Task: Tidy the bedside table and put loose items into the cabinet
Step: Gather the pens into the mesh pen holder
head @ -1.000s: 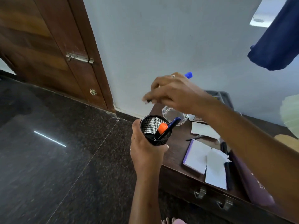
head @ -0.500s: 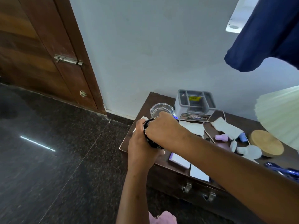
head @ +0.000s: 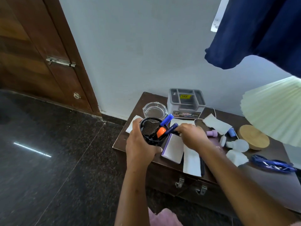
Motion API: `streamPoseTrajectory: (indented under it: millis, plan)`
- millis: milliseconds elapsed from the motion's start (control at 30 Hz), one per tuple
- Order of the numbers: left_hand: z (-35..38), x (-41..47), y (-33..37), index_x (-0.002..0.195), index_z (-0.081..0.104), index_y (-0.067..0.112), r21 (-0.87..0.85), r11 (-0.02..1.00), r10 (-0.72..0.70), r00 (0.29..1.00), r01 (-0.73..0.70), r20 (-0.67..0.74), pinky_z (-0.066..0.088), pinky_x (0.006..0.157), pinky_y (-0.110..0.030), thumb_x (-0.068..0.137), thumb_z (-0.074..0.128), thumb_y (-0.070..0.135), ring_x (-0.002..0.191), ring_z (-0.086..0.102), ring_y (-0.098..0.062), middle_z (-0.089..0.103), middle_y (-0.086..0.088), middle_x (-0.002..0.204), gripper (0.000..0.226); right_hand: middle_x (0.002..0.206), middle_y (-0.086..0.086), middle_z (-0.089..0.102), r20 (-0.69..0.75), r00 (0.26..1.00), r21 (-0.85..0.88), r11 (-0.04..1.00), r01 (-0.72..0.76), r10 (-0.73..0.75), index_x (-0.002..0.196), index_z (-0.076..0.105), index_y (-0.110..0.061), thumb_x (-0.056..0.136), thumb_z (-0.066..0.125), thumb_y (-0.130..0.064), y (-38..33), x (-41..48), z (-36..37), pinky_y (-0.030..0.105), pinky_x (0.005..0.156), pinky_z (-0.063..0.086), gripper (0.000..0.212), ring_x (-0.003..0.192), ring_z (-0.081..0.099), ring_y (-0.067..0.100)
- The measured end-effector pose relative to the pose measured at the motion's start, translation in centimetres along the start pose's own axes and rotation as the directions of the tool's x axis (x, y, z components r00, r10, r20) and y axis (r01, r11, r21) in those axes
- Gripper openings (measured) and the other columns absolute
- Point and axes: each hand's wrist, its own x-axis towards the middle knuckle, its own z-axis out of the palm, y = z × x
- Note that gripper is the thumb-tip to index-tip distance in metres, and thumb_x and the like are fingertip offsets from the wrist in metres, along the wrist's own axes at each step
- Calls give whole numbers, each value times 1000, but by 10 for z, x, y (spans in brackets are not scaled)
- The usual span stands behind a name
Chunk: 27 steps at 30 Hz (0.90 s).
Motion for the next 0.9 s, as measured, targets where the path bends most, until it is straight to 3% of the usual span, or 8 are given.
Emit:
streamPoseTrajectory:
  millis: [267,400,467,533,600,700,833,900]
  plan:
    - [0,4,-3,131,36,23,-13,1000,-26,998,25,-53,38,84,-23,49,90,11,106,56,-18,59,4,120,98,111,-1,54,-155,981,-19,994,112,-114,103,61,-26,91,55,-25,10,27,9,32,72,38,13,101,57,26]
    - [-1,6,-7,132,36,23,-24,999,-45,995,43,-86,39,87,-25,49,90,10,115,55,-21,58,1,126,100,111,-5,63,-314,949,262,957,127,-40,105,56,-27,93,53,-25,19,35,2,36,83,43,13,105,54,25]
    - [-1,5,-7,133,36,23,-22,999,-48,994,47,-95,40,89,-26,49,90,11,116,55,-21,58,1,127,100,102,-4,68,-374,923,621,765,173,95,101,55,-25,95,51,-18,18,35,-7,35,82,48,10,96,60,23]
    - [-1,5,-5,133,35,23,-23,998,-53,994,51,-92,39,88,-24,50,90,12,115,55,-20,58,1,127,101,95,-3,69,-351,912,870,433,234,213,94,50,-25,98,45,-14,15,32,-21,30,82,48,13,91,64,18]
    - [0,3,-3,134,34,23,-27,998,-51,995,49,-83,36,87,-22,51,90,11,115,55,-19,57,2,127,101,95,-2,69,-314,897,947,169,273,312,94,48,-25,101,40,-17,17,31,-34,32,85,49,14,93,65,18]
    - [-1,1,-1,134,34,22,-28,999,-43,996,41,-80,35,86,-21,51,90,10,114,55,-19,57,2,126,100,88,-3,69,-189,898,961,-112,253,398,92,45,-23,104,34,-21,19,22,-53,21,61,48,16,74,65,12]
    - [0,0,-1,131,37,22,-20,999,-31,997,29,-73,40,84,-23,49,90,10,109,57,-19,60,4,120,98,68,-4,59,-76,921,951,-251,183,383,91,46,-31,104,30,-31,11,7,-70,24,55,46,20,56,58,11]
    - [0,0,0,129,38,23,-17,999,-31,998,30,-61,41,82,-23,50,89,9,104,57,-17,60,7,115,96,64,-2,50,-83,946,963,-217,157,312,95,49,-31,103,34,-32,3,1,-80,22,47,43,17,44,45,9]
